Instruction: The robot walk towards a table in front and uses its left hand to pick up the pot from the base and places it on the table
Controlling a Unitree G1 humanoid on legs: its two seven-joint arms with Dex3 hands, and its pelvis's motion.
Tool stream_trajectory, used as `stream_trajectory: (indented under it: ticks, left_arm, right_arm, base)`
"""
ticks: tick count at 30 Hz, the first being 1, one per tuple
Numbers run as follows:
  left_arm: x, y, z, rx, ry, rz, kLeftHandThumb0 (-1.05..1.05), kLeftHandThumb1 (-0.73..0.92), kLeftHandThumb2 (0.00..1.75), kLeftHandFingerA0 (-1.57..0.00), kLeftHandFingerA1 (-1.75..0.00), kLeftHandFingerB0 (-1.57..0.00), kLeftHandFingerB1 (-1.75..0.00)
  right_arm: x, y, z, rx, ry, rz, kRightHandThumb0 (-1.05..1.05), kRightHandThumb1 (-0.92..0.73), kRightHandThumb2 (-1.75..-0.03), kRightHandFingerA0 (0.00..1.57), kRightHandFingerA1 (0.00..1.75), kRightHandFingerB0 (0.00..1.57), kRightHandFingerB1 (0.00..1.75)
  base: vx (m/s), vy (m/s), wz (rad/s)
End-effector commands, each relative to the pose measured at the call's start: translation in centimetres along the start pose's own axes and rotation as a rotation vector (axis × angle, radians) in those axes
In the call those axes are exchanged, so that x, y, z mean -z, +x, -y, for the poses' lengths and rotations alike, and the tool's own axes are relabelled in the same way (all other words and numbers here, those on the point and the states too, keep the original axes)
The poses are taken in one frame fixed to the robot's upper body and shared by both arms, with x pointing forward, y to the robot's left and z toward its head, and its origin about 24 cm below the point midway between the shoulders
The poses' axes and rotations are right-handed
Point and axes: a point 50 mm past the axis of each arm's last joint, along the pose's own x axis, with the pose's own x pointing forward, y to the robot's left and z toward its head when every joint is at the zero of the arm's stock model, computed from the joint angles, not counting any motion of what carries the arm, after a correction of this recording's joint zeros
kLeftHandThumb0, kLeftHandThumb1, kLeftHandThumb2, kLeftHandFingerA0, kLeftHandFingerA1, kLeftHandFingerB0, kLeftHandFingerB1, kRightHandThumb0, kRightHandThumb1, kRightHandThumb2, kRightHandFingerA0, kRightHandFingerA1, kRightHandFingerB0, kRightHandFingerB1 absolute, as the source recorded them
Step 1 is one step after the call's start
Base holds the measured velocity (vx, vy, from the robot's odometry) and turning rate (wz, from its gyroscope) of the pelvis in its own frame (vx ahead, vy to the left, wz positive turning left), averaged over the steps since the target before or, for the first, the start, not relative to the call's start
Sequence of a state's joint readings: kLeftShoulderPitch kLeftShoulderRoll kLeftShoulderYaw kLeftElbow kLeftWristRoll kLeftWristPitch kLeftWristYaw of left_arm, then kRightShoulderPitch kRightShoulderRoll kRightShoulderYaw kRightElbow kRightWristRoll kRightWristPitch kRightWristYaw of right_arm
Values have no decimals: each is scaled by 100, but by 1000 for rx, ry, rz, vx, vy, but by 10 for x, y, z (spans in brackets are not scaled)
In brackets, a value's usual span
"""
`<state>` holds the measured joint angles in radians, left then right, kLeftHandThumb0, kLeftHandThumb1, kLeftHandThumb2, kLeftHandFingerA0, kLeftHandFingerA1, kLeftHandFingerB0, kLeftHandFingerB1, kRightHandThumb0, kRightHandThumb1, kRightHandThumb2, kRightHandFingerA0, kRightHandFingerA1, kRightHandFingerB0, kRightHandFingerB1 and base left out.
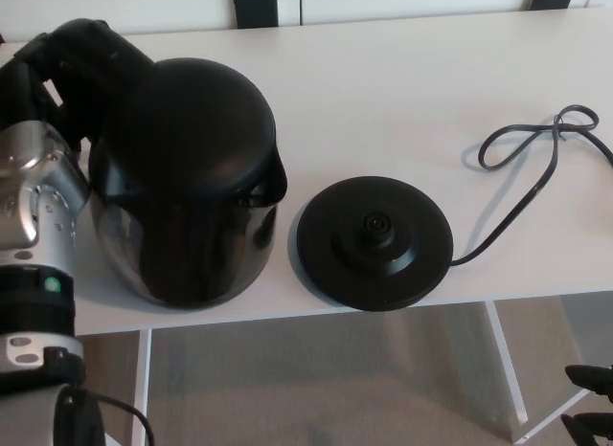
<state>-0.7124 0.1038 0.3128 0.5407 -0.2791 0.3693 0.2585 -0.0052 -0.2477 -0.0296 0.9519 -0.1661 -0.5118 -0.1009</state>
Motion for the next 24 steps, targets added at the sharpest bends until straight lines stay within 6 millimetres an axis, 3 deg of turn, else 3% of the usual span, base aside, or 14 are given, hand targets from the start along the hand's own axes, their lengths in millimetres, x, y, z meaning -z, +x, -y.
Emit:
stream_trajectory:
  ticks: [1, 2, 3, 5, 8, 10, 13, 14, 16, 17, 20, 21, 24]
  left_arm:
    - [-11, 2, -2, 86, 91, 85, -48, 52, 61, -10, -31, -7, -20]
    - [-11, 2, -3, 105, 132, 85, -48, 52, 61, -10, -31, -7, -20]
    - [-12, 2, -5, 122, 204, 96, -48, 34, 67, 0, -8, 0, -11]
    - [-12, 2, -6, 123, 267, 105, -45, 34, 70, 0, -18, 0, -17]
    - [-12, 3, -7, 124, 286, 108, -45, 34, 70, 0, -18, 0, -17]
    - [-17, 5, -11, 88, 492, 104, -45, 32, 70, 0, -21, 0, -20]
    - [-17, 7, -17, 98, 566, 91, -45, 32, 71, 0, -23, 0, -21]
    - [-17, 7, -18, 104, 574, 93, -46, 40, 53, -1, -25, 0, -24]
    - [-17, 8, -19, 107, 581, 93, -46, 40, 53, -1, -25, 0, -24]
    - [-16, 8, -21, 116, 617, 90, -45, 32, 69, -1, -22, -2, -19]
    - [-14, 10, -25, 132, 674, 84, -45, 32, 69, -1, -22, -2, -19]
    - [-13, 11, -29, 131, 740, 69, -46, 40, 52, -6, -27, -2, -24]
    - [-13, 11, -31, 132, 781, 60, -49, 40, 53, -10, -28, -3, -24]
  right_arm:
    - [3, -2, 4, 20, 3, -12, -42, -63, -60, 72, 49, 57, 43]
    - [3, -2, 4, 20, 4, -15, -42, -63, -60, 72, 49, 57, 43]
    - [3, -1, 4, 19, 4, -16, -41, -63, -59, 72, 49, 57, 42]
    - [3, -1, 4, 18, 3, -14, -42, -64, -60, 72, 49, 57, 43]
    - [3, -1, 4, 18, 3, -13, -42, -64, -60, 72, 49, 57, 43]
    - [0, 1, 5, 21, 0, -3, -43, -63, -60, 73, 49, 57, 43]
    - [0, 1, 5, 17, 13, -3, -44, -62, -59, 72, 49, 56, 43]
    - [0, 1, 5, 19, 13, -3, -43, -62, -59, 72, 49, 57, 42]
    - [0, 1, 5, 19, 13, -4, -43, -62, -59, 72, 49, 57, 42]
    - [0, 1, 5, 20, 11, -3, -43, -63, -59, 72, 49, 56, 42]
    - [-1, 2, 5, 20, 9, -2, -43, -63, -59, 72, 49, 56, 42]
    - [-2, 2, 6, 20, 12, 6, -45, -63, -60, 72, 49, 56, 43]
    - [-2, 3, 6, 20, 7, 5, -44, -63, -60, 71, 49, 56, 42]
  base:
    - [0, 0, 0]
    - [0, 0, 0]
    - [0, 0, 0]
    - [0, 0, 0]
    - [0, 0, 0]
    - [0, 0, 0]
    - [0, 0, 0]
    - [0, 0, 0]
    - [0, 0, 0]
    - [0, 0, 0]
    - [0, 0, 0]
    - [0, 0, 0]
    - [0, 0, 0]
